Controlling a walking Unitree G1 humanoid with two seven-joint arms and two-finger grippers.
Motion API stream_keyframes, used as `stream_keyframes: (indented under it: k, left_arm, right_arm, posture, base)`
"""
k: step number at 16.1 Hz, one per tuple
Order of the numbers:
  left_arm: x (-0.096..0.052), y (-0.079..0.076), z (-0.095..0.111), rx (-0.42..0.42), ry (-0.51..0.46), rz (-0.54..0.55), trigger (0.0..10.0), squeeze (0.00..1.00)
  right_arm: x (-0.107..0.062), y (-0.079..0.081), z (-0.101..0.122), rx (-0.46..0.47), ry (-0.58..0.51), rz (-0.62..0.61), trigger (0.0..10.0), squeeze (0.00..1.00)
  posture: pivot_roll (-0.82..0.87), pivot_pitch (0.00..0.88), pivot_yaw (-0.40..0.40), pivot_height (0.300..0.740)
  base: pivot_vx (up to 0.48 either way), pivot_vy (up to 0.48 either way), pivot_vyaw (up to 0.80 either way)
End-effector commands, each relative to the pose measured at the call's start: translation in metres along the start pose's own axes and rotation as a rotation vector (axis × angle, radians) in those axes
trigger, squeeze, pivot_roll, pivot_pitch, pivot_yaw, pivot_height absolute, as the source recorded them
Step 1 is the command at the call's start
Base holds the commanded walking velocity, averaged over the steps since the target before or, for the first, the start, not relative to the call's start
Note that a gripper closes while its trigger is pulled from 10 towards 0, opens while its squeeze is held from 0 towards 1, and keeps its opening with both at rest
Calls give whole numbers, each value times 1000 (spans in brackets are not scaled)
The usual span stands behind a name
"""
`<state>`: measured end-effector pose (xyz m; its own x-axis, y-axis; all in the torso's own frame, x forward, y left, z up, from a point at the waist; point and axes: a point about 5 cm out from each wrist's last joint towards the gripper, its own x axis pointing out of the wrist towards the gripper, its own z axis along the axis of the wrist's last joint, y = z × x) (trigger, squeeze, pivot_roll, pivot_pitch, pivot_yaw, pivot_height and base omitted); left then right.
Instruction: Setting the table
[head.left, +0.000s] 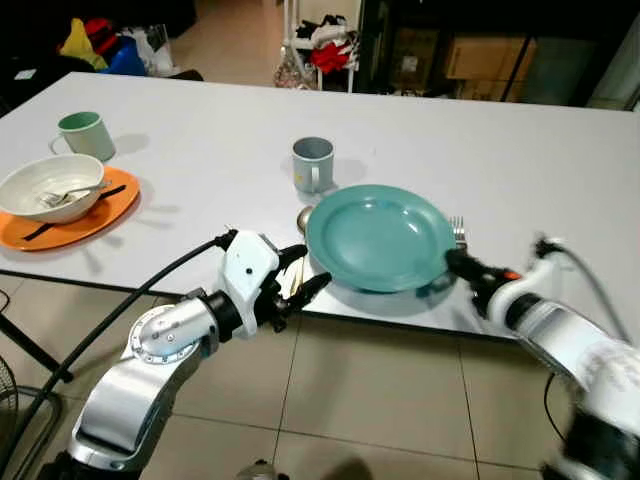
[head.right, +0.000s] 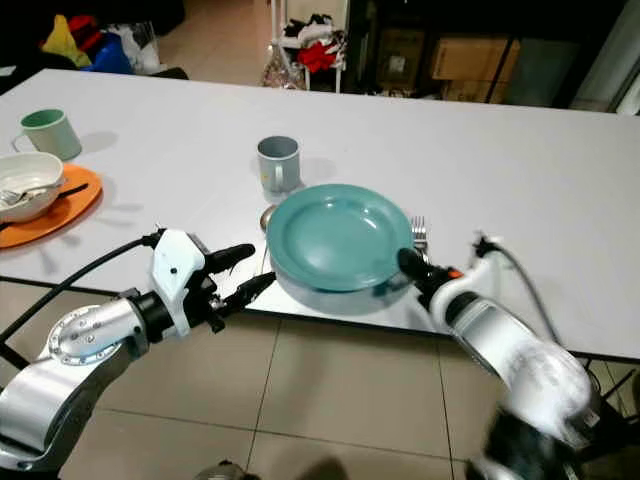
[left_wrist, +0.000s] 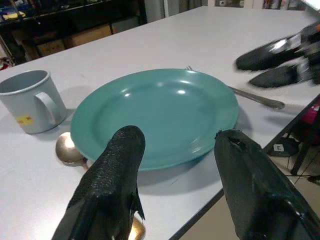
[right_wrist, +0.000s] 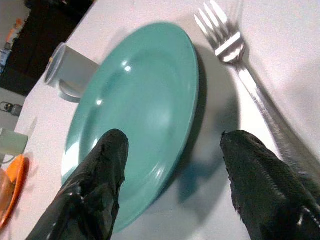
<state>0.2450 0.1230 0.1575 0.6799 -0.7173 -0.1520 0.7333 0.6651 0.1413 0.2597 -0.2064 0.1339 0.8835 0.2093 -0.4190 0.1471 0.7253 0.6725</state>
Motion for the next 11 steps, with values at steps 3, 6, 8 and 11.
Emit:
stream_keyframes:
  k: [3,6,8,11]
  left_arm:
    - [-4,1,4,-9,-21,4,10000,0]
    - [-9,1,8,-58,-71,59,10000,0]
    - [-11,9,13,-73,-113,187,10000,0]
    - [-13,25,16,-77,-134,422,10000,0]
  right_arm:
    - [-20,14,5,8,-56,87,10000,0]
    - [-30,46,14,-108,-130,219,10000,0]
    - [-32,67,22,-311,-192,293,10000,0]
    - [-28,78,9,-493,-242,270,10000,0]
  posture:
    - [80,0,46,740]
    - [71,0,51,740]
    - [80,0,44,740]
    - [102,0,23,740]
  base:
    - [0,0,0]
    - [0,0,0]
    - [0,0,0]
    - [0,0,267]
